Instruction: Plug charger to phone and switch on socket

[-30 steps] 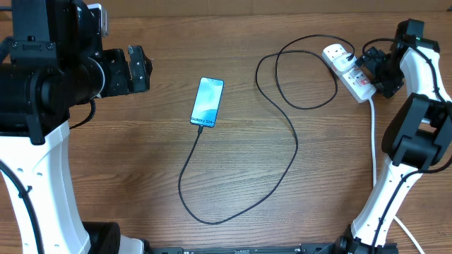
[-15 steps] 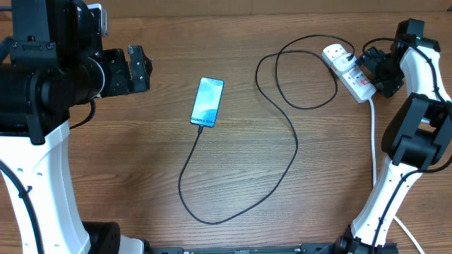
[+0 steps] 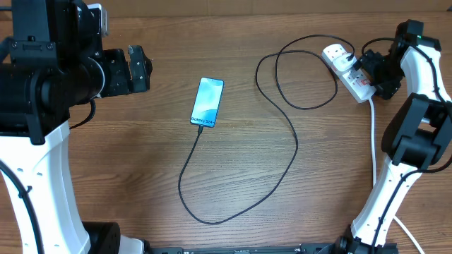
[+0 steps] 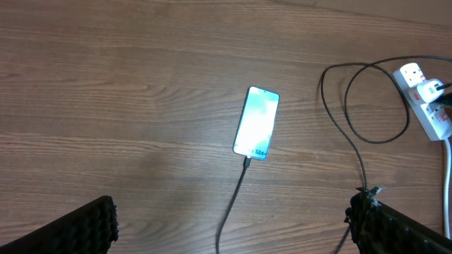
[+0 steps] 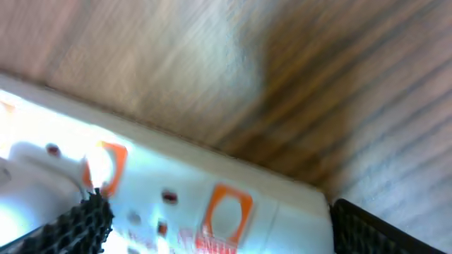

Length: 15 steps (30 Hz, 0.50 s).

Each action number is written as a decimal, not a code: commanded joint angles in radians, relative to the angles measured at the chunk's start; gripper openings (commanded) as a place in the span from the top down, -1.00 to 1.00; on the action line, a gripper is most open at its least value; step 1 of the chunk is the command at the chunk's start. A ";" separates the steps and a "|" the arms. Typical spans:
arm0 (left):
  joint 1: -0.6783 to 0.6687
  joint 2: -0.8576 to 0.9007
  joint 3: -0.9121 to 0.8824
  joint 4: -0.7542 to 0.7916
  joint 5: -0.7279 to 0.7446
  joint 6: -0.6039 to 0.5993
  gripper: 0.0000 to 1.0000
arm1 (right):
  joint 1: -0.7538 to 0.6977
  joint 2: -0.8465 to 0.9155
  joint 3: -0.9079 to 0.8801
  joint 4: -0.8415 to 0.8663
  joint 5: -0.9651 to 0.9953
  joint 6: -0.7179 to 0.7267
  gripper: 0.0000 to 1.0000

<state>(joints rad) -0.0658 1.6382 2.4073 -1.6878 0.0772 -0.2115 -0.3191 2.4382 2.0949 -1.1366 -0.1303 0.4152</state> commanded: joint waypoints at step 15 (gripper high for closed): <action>-0.006 -0.005 -0.006 -0.002 -0.007 -0.021 -0.99 | -0.021 -0.549 0.038 -0.338 0.008 0.003 -0.97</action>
<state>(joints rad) -0.0658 1.6382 2.4073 -1.6875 0.0772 -0.2115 -0.3424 2.0361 2.1124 -1.4467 -0.1291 0.4149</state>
